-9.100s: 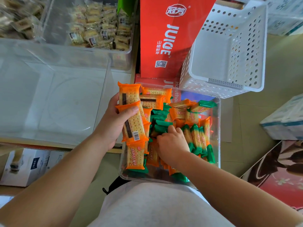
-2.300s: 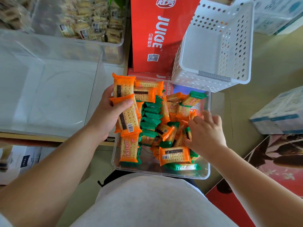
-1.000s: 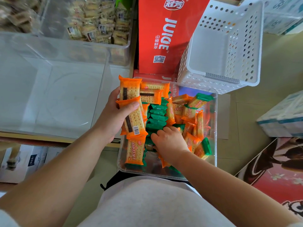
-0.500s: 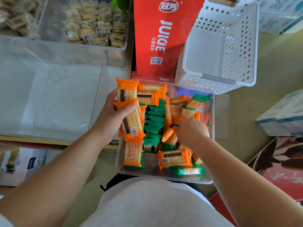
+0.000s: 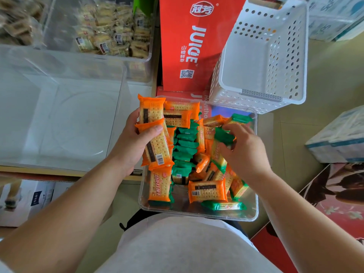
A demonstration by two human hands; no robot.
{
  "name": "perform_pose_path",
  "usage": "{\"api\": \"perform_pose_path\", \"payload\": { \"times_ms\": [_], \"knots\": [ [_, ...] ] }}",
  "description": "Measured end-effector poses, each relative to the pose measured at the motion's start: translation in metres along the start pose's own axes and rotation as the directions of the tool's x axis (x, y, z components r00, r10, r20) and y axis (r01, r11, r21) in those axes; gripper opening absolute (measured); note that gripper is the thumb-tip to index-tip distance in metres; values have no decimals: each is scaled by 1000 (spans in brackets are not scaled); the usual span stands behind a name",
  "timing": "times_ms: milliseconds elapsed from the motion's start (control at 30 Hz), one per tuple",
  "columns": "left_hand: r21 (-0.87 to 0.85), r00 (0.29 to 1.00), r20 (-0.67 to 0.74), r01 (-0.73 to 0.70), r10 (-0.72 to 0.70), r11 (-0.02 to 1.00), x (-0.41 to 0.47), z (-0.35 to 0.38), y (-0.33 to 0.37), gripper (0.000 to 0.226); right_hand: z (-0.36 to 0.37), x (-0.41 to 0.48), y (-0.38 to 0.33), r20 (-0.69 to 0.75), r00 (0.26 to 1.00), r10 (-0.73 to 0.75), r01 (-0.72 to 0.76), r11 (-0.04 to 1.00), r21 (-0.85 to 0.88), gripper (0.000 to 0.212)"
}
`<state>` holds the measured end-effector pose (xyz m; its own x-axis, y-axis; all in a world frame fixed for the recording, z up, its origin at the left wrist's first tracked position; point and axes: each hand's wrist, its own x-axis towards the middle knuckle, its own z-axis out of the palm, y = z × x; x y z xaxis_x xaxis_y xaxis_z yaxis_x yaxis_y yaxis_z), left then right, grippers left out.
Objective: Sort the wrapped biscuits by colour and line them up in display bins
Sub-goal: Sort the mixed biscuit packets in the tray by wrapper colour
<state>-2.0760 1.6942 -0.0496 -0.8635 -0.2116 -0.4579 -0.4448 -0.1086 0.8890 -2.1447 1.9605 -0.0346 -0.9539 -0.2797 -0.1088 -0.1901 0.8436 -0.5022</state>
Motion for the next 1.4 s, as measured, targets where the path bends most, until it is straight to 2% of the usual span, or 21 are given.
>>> {"api": "perform_pose_path", "payload": {
  "times_ms": [67, 100, 133, 200, 267, 333, 433, 500, 600, 667, 733, 767, 800, 867, 933, 967, 1033, 1133, 1267, 1400],
  "knots": [
    [-3, 1000, 0, -3, 3, 1000, 0, 0, 1, 62, -14, -7, -7, -92, 991, -97, 104, 992, 72, 43],
    [-7, 1000, 2, -7, 7, 1000, -1, 0, 1, 62, -18, -10, -11, -87, 987, -138, 147, 983, 113, 42],
    [-7, 1000, 5, -10, 10, 1000, -1, 1, 2, 62, -18, -12, -13, -49, 983, -178, 184, 972, 150, 39],
    [-7, 1000, 9, -13, 13, 1000, -2, 2, 3, 63, -12, -14, -18, 123, 962, -246, 217, 954, 206, 29],
    [-9, 1000, 10, -11, 12, 1000, -2, 2, 3, 65, 5, -18, -23, 287, 911, -296, 233, 944, 234, 25],
    [-11, 1000, 8, -2, 3, 1000, -2, 2, 3, 65, 27, -23, -25, 366, 880, -303, 226, 945, 238, 23],
    [-15, 1000, -2, 5, -5, 1000, -2, 2, 3, 66, 56, -29, -25, 433, 858, -277, 242, 961, 134, 21],
    [-15, 1000, -1, 5, -5, 1000, -2, 3, 3, 68, 71, -35, -23, 421, 856, -300, 299, 952, 69, 18],
    [-15, 1000, -1, 1, -1, 1000, -4, 8, 6, 71, 83, -40, -16, 367, 844, -392, 442, 895, -60, 18],
    [-12, 1000, -1, 2, -2, 1000, -5, 11, 8, 72, 81, -36, -12, 403, 822, -402, 475, 875, -96, 21],
    [-14, 1000, -7, 6, -6, 1000, -5, 12, 10, 72, 73, -32, -7, 462, 815, -350, 429, 900, -74, 33],
    [-14, 1000, -11, 10, -10, 1000, -5, 12, 11, 73, 67, -30, -3, 450, 840, -303, 362, 931, -50, 41],
    [-14, 1000, -16, 15, -15, 1000, -5, 13, 13, 73, 61, -29, 2, 395, 884, -251, 277, 961, -9, 47],
    [-14, 999, -25, 21, -21, 1000, -6, 14, 14, 73, 50, -24, 15, 165, 976, -146, 139, 989, 54, 46],
    [-18, 999, -44, 28, -29, 999, -6, 15, 13, 75, 43, -16, 24, -8, 1000, -20, 20, 999, 30, 39],
    [-19, 998, -53, 32, -33, 999, -6, 16, 12, 75, 39, -9, 26, -3, 999, 43, -43, 999, -1, 41],
    [-13, 997, -65, 32, -33, 999, -6, 18, 11, 76, 38, 6, 26, 141, 984, 112, -102, 992, -72, 55],
    [1, 996, -79, 34, -33, 999, -6, 20, 11, 77, 45, 28, 22, 315, 946, 80, -47, 993, -111, 67],
    [74, 994, -95, 65, -58, 995, -4, 20, 13, 81, 55, 43, 14, 358, 927, 116, -93, 992, -79, 72],
    [242, 991, -132, 39, -7, 970, -3, 28, 24, 82, 63, 43, 9, 383, 919, 96, -49, 990, -131, 73]
  ]
}}
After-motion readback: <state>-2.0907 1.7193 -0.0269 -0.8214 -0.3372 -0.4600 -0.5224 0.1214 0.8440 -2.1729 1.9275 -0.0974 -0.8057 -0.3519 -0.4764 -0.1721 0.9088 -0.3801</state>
